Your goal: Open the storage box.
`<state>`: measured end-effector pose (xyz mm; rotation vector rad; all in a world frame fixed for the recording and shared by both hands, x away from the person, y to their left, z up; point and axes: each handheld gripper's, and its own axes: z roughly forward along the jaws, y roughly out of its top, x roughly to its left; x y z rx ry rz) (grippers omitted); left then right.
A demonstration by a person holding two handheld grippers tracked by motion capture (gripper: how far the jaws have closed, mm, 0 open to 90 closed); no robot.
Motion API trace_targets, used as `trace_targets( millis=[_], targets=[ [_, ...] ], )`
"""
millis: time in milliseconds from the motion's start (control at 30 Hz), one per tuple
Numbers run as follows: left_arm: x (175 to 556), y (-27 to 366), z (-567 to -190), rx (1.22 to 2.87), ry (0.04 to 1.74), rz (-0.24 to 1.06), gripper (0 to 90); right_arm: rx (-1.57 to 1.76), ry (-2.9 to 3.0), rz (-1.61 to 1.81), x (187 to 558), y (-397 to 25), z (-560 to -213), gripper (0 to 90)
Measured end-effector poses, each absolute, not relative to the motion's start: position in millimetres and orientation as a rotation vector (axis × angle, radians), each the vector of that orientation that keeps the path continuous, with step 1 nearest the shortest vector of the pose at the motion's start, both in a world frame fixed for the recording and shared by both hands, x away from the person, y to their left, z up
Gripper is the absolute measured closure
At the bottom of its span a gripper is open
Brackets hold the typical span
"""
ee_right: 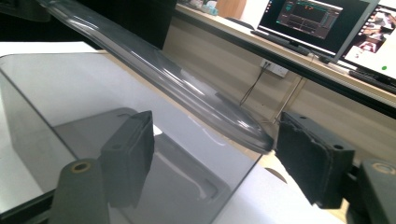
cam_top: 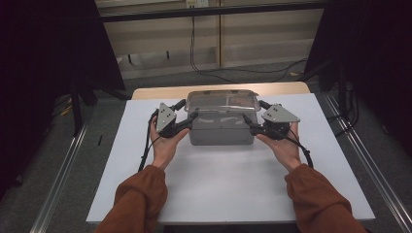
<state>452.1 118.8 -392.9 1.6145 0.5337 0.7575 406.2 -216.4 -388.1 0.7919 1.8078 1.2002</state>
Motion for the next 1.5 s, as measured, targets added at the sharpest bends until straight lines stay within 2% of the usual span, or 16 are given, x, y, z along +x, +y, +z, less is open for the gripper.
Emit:
trace_targets(
  millis=[467,1167,1500],
  targets=[
    [458.2,116.2,-388.6,1.607,0.544,0.733,41.6,0.851,1.783,1.312,420.5,-227.8,-382.3,43.5],
    [468.2,116.1,-380.3,1.589,0.547,0.741,41.6,0.893,1.751,1.411,434.5,-230.5,-371.6,48.8],
    [478.4,120.9,-381.0,1.577,0.603,0.737,42.7,0.896,1.736,1.437,440.3,-231.6,-366.7,50.0]
  ],
)
